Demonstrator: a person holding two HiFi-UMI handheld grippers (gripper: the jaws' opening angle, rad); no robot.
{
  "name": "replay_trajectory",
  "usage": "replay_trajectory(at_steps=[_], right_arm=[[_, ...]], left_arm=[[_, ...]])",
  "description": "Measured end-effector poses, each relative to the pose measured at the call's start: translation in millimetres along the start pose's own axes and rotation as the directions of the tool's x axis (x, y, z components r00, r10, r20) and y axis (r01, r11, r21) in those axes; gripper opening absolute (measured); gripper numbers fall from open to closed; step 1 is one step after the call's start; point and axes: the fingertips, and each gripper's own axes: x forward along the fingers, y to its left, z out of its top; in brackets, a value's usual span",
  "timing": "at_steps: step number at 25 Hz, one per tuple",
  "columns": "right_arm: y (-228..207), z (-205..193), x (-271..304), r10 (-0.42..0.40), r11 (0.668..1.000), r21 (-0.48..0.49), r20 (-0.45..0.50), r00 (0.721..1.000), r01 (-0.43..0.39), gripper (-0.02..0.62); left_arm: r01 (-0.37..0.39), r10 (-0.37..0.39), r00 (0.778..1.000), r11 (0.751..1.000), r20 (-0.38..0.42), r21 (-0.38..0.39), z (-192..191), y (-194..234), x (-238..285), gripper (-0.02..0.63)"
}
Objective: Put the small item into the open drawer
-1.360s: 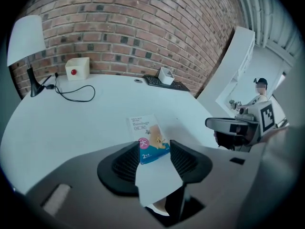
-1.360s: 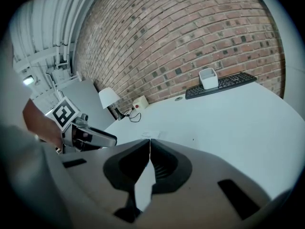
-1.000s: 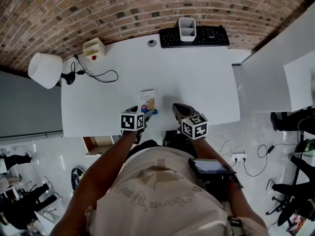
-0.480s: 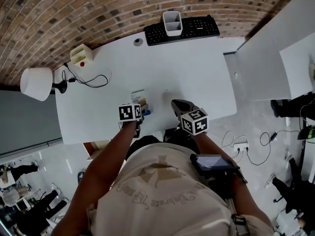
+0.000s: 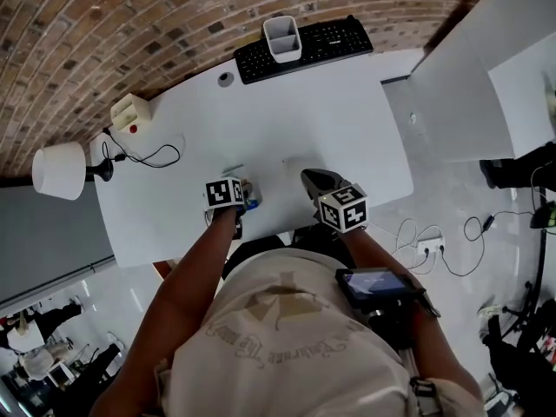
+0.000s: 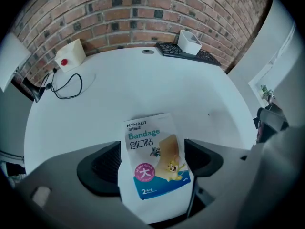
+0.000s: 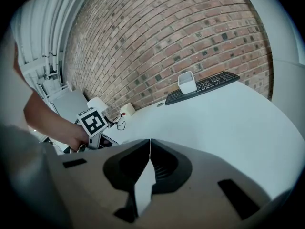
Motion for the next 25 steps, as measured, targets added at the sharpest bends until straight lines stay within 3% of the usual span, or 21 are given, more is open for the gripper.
replay_trajectory(at_steps=[13,25], right_arm=[[-12.6,2.6,1.3,-0.02,0.999,0.04,-0.012,1.0,0.02,0.006],[2.7,-8.0,10.6,-0.008,0.999,0.046,-0.033,0.999,0.009,0.006]], left_arm=[[-0.024,0.023,0.998,1.0,-0.05,-0.008,-5.9,-2.2,11.0,0.396],[0.006,-0.002,0.999,0.997,-0.052,0.083,-15.1,3.1,1.1,0.394]])
